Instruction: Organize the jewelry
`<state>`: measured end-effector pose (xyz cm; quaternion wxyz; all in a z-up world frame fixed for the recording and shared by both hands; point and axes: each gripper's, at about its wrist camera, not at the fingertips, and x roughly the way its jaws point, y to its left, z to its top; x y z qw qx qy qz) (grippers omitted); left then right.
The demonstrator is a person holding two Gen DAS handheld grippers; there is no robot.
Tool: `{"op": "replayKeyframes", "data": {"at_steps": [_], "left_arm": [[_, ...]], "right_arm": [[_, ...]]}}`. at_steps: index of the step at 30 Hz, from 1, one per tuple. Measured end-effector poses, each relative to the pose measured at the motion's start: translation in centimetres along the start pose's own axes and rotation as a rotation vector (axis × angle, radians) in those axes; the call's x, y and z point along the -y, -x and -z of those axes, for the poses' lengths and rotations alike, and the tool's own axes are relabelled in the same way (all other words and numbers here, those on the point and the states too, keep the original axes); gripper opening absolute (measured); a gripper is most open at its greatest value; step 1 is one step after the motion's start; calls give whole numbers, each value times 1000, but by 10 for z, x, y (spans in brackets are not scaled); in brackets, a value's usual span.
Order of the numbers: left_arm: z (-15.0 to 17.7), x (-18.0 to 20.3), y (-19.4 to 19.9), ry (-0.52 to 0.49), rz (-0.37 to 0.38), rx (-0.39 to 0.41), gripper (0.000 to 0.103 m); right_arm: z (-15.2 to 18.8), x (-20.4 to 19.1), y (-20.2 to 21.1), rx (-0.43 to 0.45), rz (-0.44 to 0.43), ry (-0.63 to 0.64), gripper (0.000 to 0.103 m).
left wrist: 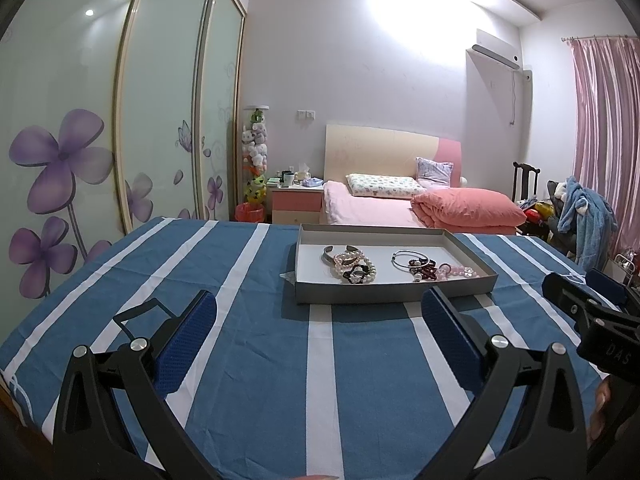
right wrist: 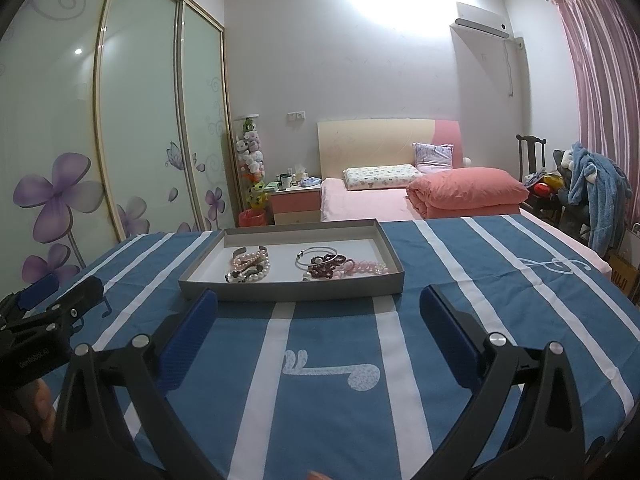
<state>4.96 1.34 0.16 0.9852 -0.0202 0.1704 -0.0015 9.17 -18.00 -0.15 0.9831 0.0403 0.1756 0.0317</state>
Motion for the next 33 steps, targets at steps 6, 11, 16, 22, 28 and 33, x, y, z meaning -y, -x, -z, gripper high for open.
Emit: {"op": "replayKeyframes", "data": {"at_steps": [6,11,16,22,28,33], "left_arm": [[1,0,-1,0,1,-4,101],[2,0,-1,0,1,-4,101],[1,0,-1,0,1,-5,101],[1,0,-1,0,2,-5,101],[1,0,-1,0,2,-6,101],[2,1,-1,-1,0,-7,101]], "right_arm": [[0,0,0,-1,-1,1,99],[0,0,0,-2,-1,0,99],[0,0,0,-3,-1,0,99],[0,0,0,-2,-2,0,99],[0,0,0,-4,-2,0,99],[-1,0,-1,-4,-1,0,99]]}}
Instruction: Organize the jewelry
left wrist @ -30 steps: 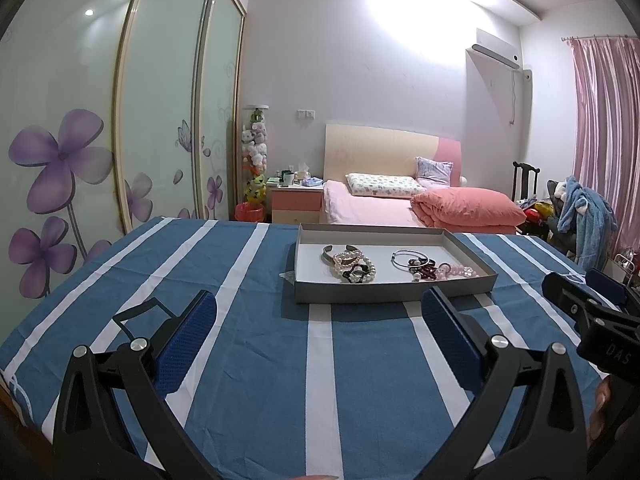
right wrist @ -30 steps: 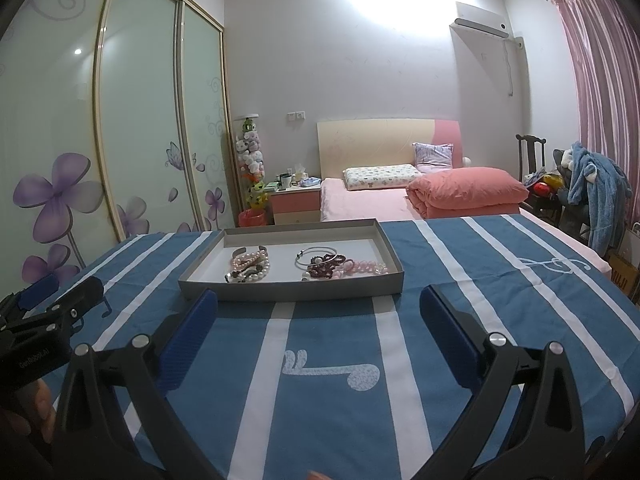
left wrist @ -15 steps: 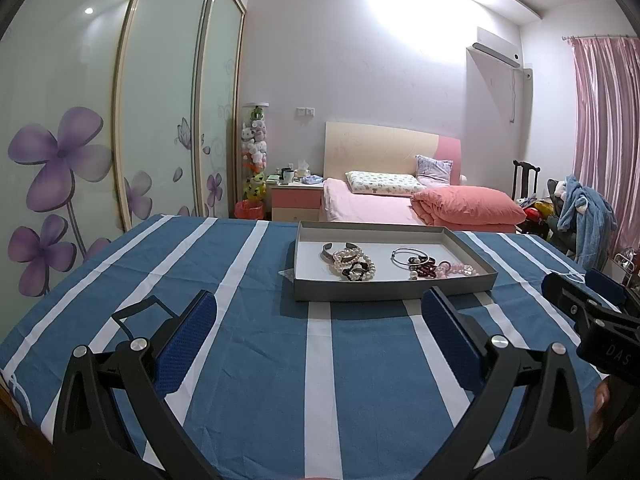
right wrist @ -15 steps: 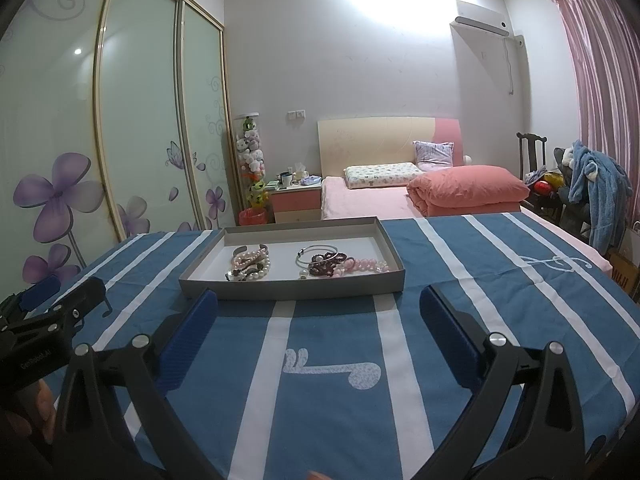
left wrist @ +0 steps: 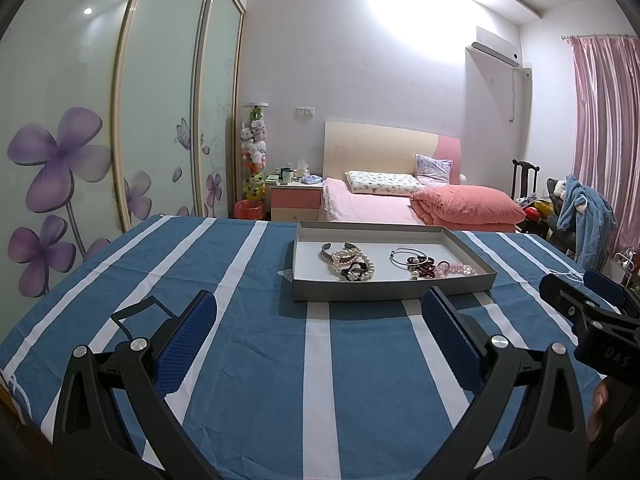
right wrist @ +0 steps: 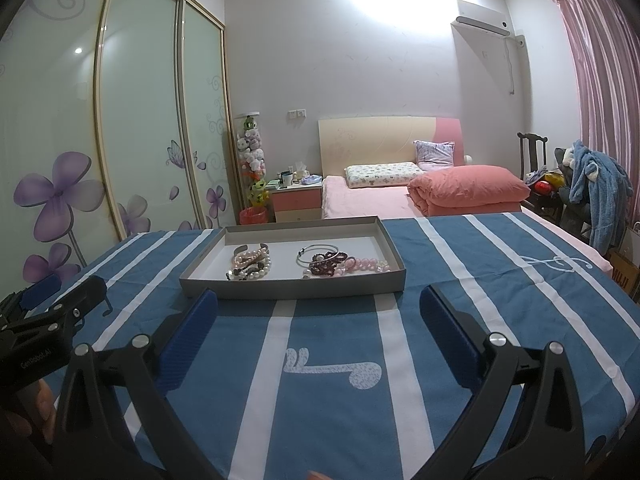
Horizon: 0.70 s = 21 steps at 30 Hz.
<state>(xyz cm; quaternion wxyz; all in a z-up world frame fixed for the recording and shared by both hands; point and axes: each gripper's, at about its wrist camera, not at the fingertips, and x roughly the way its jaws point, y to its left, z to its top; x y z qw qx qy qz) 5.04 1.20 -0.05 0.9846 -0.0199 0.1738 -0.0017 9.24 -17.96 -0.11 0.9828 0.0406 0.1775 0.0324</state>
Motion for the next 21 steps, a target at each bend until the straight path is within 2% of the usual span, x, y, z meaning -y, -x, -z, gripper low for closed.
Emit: {"op": "replayKeyframes", "data": {"at_steps": [21], "left_arm": [[3,6,1,-9,7,-7,101]], "right_arm": [[4,-3,-2,-5,-2,2,99]]}}
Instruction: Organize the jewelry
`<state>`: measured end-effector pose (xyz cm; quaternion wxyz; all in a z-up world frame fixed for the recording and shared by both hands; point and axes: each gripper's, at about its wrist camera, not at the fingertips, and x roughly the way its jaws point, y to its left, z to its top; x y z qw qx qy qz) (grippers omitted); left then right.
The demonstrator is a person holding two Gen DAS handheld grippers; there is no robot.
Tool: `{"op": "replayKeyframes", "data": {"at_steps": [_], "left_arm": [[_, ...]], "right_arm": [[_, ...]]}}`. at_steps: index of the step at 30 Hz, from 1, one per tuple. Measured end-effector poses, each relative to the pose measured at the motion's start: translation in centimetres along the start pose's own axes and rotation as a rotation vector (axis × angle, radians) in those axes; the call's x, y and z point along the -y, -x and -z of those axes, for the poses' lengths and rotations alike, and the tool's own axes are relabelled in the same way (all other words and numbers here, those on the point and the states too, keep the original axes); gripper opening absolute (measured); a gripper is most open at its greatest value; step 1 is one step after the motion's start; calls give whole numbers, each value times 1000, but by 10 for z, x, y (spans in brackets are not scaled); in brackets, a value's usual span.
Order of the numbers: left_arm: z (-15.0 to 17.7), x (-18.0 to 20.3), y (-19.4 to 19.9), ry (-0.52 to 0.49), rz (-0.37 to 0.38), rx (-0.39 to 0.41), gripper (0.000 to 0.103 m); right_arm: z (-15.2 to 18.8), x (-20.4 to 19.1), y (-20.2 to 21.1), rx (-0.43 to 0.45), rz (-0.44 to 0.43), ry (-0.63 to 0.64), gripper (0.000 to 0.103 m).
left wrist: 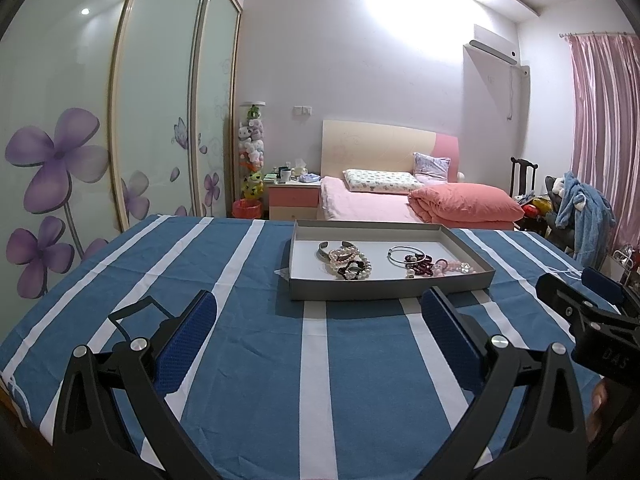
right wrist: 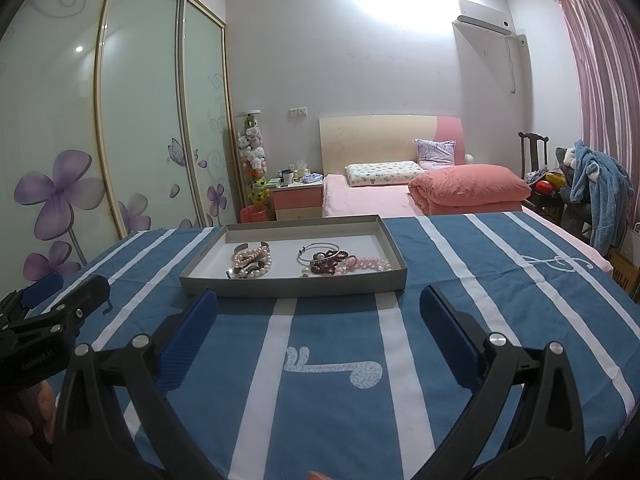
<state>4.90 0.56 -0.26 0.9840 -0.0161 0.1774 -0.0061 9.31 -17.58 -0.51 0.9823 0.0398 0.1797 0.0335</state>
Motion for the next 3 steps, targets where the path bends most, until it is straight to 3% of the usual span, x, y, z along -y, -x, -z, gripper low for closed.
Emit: {"op": "replayKeyframes", "data": {"at_steps": [3], "left_arm": [[0,0,0,-1,-1,-1,101]], "right_arm": [[0,0,0,0,0,-1,99]]}}
